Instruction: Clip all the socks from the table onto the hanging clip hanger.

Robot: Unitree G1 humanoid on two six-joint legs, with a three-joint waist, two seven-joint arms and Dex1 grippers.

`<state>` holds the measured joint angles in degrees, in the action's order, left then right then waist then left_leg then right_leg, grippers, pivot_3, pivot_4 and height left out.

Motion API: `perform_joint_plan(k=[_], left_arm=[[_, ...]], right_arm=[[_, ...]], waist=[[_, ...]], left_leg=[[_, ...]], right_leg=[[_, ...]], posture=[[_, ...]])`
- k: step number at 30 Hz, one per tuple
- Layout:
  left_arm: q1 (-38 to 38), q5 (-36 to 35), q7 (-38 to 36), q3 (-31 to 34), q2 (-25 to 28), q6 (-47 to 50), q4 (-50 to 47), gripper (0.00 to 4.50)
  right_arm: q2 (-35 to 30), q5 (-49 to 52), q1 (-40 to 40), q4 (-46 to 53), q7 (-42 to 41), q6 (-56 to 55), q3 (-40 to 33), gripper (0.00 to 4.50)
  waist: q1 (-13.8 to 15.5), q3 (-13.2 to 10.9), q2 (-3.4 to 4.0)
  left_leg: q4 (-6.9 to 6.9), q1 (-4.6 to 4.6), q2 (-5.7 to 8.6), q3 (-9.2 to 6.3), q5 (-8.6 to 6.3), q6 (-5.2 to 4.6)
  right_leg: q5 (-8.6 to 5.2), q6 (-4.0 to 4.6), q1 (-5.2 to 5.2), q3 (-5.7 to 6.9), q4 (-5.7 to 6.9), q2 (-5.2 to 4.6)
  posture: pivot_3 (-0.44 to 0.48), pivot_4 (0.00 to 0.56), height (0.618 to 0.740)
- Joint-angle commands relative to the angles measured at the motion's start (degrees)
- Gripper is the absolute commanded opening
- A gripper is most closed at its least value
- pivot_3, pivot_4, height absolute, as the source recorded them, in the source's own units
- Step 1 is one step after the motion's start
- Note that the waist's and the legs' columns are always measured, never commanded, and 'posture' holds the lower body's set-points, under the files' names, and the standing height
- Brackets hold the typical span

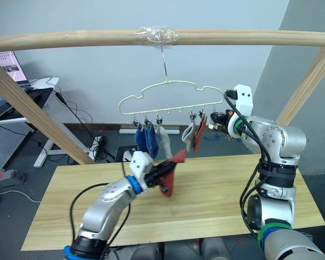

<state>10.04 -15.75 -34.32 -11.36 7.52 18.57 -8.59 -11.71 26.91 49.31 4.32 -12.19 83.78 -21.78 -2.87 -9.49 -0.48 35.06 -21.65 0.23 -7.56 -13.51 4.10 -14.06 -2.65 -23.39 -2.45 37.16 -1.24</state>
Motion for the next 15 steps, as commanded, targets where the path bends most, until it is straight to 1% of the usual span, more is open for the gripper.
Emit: perform_joint_plan(k=[1,5,8,15], left_arm=[[3.26,1.86,3.93,-1.13,-3.20,-0.98,2.06,0.05],[7.56,5.11,6.84,-2.08,-6.36,-4.69,8.43,0.05],[10.07,6.52,8.00,-2.06,-7.70,-6.99,12.37,0.05],[13.08,6.78,8.96,-1.11,-9.80,-9.49,16.19,0.05]], right_arm=[[1.58,1.31,2.85,3.09,1.63,5.22,-3.87,0.02],[2.88,0.84,4.13,4.21,2.52,8.15,-5.70,0.02],[3.68,0.96,4.43,4.60,3.43,8.72,-6.65,0.02],[4.26,1.51,4.77,4.54,4.48,8.72,-7.15,0.02]], waist=[[-0.14,-0.01,0.02],[-0.39,0.00,0.03],[-0.43,0.00,0.04],[-0.60,0.00,0.05]], left_leg=[[0.00,0.00,0.00,0.00,0.00,0.00],[0.02,0.00,0.02,0.01,0.00,-0.01],[0.02,-0.03,0.02,0.02,0.00,-0.01],[0.01,-0.06,0.02,0.03,0.00,-0.01]], right_leg=[[0.00,0.00,0.00,0.00,0.00,0.01],[0.00,-0.01,0.00,0.00,0.00,0.02],[0.00,-0.01,0.00,-0.01,-0.04,0.01],[0.00,-0.01,-0.03,-0.02,-0.05,0.01]], posture=[[-0.057,0.152,0.740],[-0.077,0.151,0.740],[-0.080,0.148,0.740],[-0.091,0.145,0.740]])
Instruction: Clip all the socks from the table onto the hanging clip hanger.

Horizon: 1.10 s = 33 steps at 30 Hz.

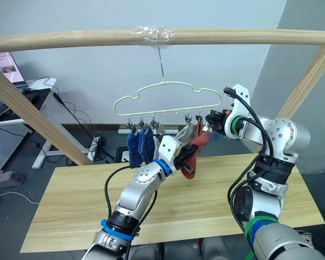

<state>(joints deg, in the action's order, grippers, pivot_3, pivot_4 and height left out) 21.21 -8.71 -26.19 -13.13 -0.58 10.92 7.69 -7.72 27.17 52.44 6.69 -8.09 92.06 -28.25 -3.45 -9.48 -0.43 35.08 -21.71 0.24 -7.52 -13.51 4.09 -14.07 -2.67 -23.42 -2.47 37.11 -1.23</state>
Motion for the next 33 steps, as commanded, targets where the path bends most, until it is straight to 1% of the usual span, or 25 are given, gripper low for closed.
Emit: perform_joint_plan(k=[1,16,17,26,29,33], left_arm=[[2.18,-0.38,1.04,0.89,-1.91,-1.95,0.10,0.05],[5.38,1.55,3.97,0.77,-3.29,-2.28,3.02,0.05],[5.50,1.54,4.16,0.81,-3.43,-2.25,3.00,0.05],[6.01,1.62,5.06,1.38,-3.76,-2.94,2.25,0.05],[5.64,0.83,4.31,1.67,-3.95,-3.50,1.47,0.05],[4.53,1.57,3.81,1.22,-3.30,-3.81,1.25,0.05]], right_arm=[[0.32,1.34,1.62,2.17,0.48,0.44,-0.68,0.02],[1.33,3.91,1.50,2.54,2.27,0.44,-0.88,0.02],[1.23,4.16,1.40,2.55,2.26,0.44,-0.71,0.02],[-0.07,4.54,0.61,2.41,2.24,0.44,0.42,0.02],[-0.56,4.03,0.59,2.22,2.09,0.44,0.53,0.02],[-0.82,3.69,0.65,2.00,1.96,0.44,0.18,0.02]], waist=[[-0.02,0.00,0.00],[-0.79,0.02,0.03],[-0.85,0.03,0.04],[-1.37,0.04,0.06],[-1.38,0.04,0.06],[-1.37,0.04,0.07]], left_leg=[[0.00,-0.01,0.00,-0.01,0.00,0.00],[0.02,-0.02,0.01,-0.01,0.00,0.00],[0.02,-0.02,0.01,-0.01,0.00,0.00],[0.02,-0.01,0.01,-0.01,0.00,0.00],[0.02,-0.01,0.01,-0.01,0.00,0.00],[0.02,-0.02,0.01,-0.01,0.00,0.00]], right_leg=[[0.00,0.00,0.00,0.00,0.00,0.00],[0.00,-0.01,0.00,0.01,0.01,0.00],[0.00,-0.01,0.00,0.00,0.02,0.00],[0.00,-0.01,0.00,0.00,0.04,0.00],[0.00,-0.02,0.00,0.00,0.04,0.00],[0.01,-0.01,0.00,0.00,0.03,0.00]], posture=[[-0.091,0.145,0.740],[-0.090,0.136,0.740],[-0.088,0.128,0.740],[-0.088,0.129,0.740],[-0.088,0.129,0.740],[-0.088,0.129,0.740]])
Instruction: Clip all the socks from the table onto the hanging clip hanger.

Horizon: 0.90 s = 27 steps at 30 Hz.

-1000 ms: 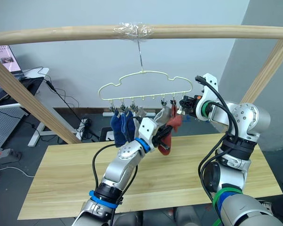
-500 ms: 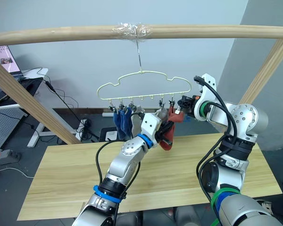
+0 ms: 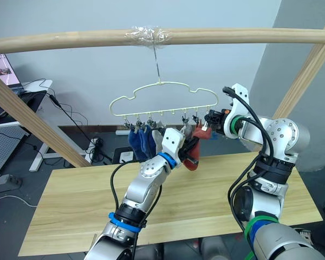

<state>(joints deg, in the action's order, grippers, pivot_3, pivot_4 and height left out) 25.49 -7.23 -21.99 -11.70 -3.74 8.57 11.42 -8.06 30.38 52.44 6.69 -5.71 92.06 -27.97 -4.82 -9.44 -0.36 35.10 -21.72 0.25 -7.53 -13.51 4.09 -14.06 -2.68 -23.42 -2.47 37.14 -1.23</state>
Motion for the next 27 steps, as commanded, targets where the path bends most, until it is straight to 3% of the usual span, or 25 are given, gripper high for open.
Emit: perform_joint_plan(k=[1,13,19,25,27], left_arm=[[0.03,0.17,-0.39,-0.24,-0.04,-1.58,-2.53,0.05],[0.94,0.77,0.21,-0.23,-0.55,-1.77,-1.71,0.05],[0.78,0.50,-0.10,-0.34,-0.57,-1.15,-2.67,0.00],[-1.62,-1.53,-2.84,-1.61,0.24,4.38,-8.13,0.00],[-2.46,-3.40,-3.94,-1.66,-0.05,7.79,-10.38,0.00]], right_arm=[[-0.46,0.43,0.67,1.93,-0.36,0.44,-0.27,0.02],[0.15,1.09,0.88,1.55,-0.32,0.44,-1.01,0.02],[0.48,1.35,0.88,1.66,-0.67,0.44,-1.37,2.31],[-1.94,2.70,0.19,4.25,-3.73,-0.06,-2.92,4.29],[-3.24,3.65,-0.57,5.78,-5.46,-0.79,-2.93,4.45]], waist=[[0.00,0.00,0.00],[-0.02,0.00,0.01],[-0.02,0.01,0.01],[0.00,0.00,0.01],[0.01,0.01,0.01]], left_leg=[[0.00,0.00,0.00,0.00,0.00,0.00],[0.01,0.00,0.00,0.00,0.00,0.00],[0.02,0.00,0.00,0.00,0.00,0.00],[0.02,-0.01,0.00,0.00,0.00,0.00],[0.02,-0.02,0.01,-0.01,0.00,0.00]], right_leg=[[0.00,0.00,0.00,0.00,0.00,0.00],[0.00,0.00,0.00,0.00,0.02,0.00],[0.01,0.00,0.00,0.00,0.03,0.00],[0.02,0.02,0.00,0.00,0.03,0.00],[0.02,0.03,0.00,0.00,0.02,0.00]], posture=[[-0.088,0.129,0.740],[-0.093,0.130,0.740],[-0.085,0.132,0.740],[-0.080,0.134,0.740],[-0.081,0.136,0.740]])
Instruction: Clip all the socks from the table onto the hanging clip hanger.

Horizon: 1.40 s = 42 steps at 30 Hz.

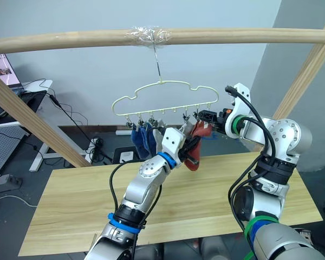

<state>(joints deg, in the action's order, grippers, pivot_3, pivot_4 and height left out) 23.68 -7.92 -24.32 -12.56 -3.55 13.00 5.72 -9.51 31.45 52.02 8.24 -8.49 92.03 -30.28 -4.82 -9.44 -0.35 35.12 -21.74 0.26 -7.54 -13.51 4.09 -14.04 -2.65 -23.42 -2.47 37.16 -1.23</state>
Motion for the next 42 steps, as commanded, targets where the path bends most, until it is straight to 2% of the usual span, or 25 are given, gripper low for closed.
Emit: perform_joint_plan(k=[1,6,10,14,21,24,27,30,33,37,42], left_arm=[[-0.84,-3.31,-1.97,-0.89,-0.30,4.74,-5.40,0.00],[-0.20,-9.97,-2.50,1.29,-3.42,12.40,-5.49,0.00],[2.00,-15.23,-2.06,4.53,-5.95,16.65,-2.61,1.06],[1.70,-16.59,-3.46,5.20,-5.32,18.10,0.71,2.34],[-8.66,-13.05,-7.41,3.14,4.73,16.84,-0.87,4.48],[-13.99,-11.88,-7.31,4.89,10.06,15.49,-4.52,4.48],[-19.62,-11.31,-5.04,9.59,14.40,13.15,-9.02,4.48],[-24.15,-10.88,-3.40,13.07,16.97,11.29,-12.40,4.48],[-31.47,-8.32,-2.86,16.06,21.71,9.05,-15.80,4.48],[-37.88,-6.22,-1.26,19.24,24.39,6.21,-17.39,4.48],[-42.78,-3.71,1.13,23.50,25.40,0.55,-12.80,4.48]], right_arm=[[-2.57,2.96,-0.85,5.10,-3.51,-1.53,-0.09,4.45],[-5.01,4.01,-5.08,9.94,-6.32,-6.52,2.04,4.45],[-6.41,3.42,-8.32,12.00,-6.54,-10.51,3.89,4.50],[-7.42,2.09,-12.18,13.61,-5.93,-14.45,5.59,4.50],[-10.25,-1.87,-28.27,19.20,-8.50,-27.57,14.43,4.50],[-12.35,-6.06,-37.03,18.79,-10.94,-36.83,19.50,4.50],[-12.88,-9.38,-43.82,17.28,-11.56,-44.04,22.58,4.50],[-12.82,-12.14,-48.28,16.33,-11.32,-49.14,24.40,4.50],[-12.62,-14.74,-53.66,15.62,-11.66,-54.78,25.93,4.50],[-12.59,-16.95,-57.58,13.46,-11.84,-60.16,26.40,4.50],[-11.96,-20.72,-62.10,6.65,-10.13,-67.26,25.88,4.50]], waist=[[0.01,0.00,0.00],[-0.08,0.01,0.01],[-0.20,0.01,0.01],[-0.34,0.02,0.02],[-0.64,0.06,0.09],[-0.27,0.08,0.07],[-0.20,0.08,0.07],[-0.06,0.09,0.06],[0.15,0.30,-0.03],[0.78,0.42,-0.10],[2.23,0.98,-0.50]], left_leg=[[0.00,0.00,0.00,0.00,0.00,0.00],[0.06,0.01,0.00,0.02,0.00,0.00],[0.12,0.02,0.00,0.02,0.00,-0.01],[0.19,0.02,0.01,0.06,0.00,-0.01],[0.11,0.04,-0.05,0.15,0.00,0.00],[0.16,0.03,-0.04,0.14,0.01,0.00],[0.27,0.09,-0.04,0.14,0.00,0.00],[0.29,0.13,-0.06,0.16,0.00,0.01],[0.31,0.16,-0.05,0.15,0.00,0.02],[0.29,0.16,-0.05,0.18,-0.02,0.03],[0.41,0.22,-0.06,0.23,-0.02,0.04]], right_leg=[[-0.01,-0.01,0.00,0.00,0.00,0.00],[-0.04,-0.07,0.01,-0.01,0.03,0.00],[-0.02,-0.10,0.01,-0.02,0.05,0.02],[-0.01,-0.12,0.02,-0.05,0.05,0.03],[-0.03,-0.13,-0.01,-0.11,0.03,0.05],[-0.02,-0.14,0.00,-0.11,0.04,0.04],[-0.01,-0.16,0.10,-0.10,0.04,0.03],[0.02,-0.17,0.12,-0.12,0.05,0.03],[0.05,-0.14,0.15,-0.12,0.05,0.01],[0.04,-0.14,0.16,-0.13,0.00,-0.02],[-0.10,0.14,0.22,-0.13,0.00,-0.04]], posture=[[-0.083,0.135,0.740],[-0.099,0.135,0.740],[-0.114,0.135,0.740],[-0.116,0.131,0.740],[-0.101,0.126,0.740],[-0.076,0.122,0.740],[-0.059,0.119,0.740],[-0.036,0.114,0.740],[-0.005,0.099,0.740],[0.008,0.091,0.740],[0.025,0.081,0.740]])
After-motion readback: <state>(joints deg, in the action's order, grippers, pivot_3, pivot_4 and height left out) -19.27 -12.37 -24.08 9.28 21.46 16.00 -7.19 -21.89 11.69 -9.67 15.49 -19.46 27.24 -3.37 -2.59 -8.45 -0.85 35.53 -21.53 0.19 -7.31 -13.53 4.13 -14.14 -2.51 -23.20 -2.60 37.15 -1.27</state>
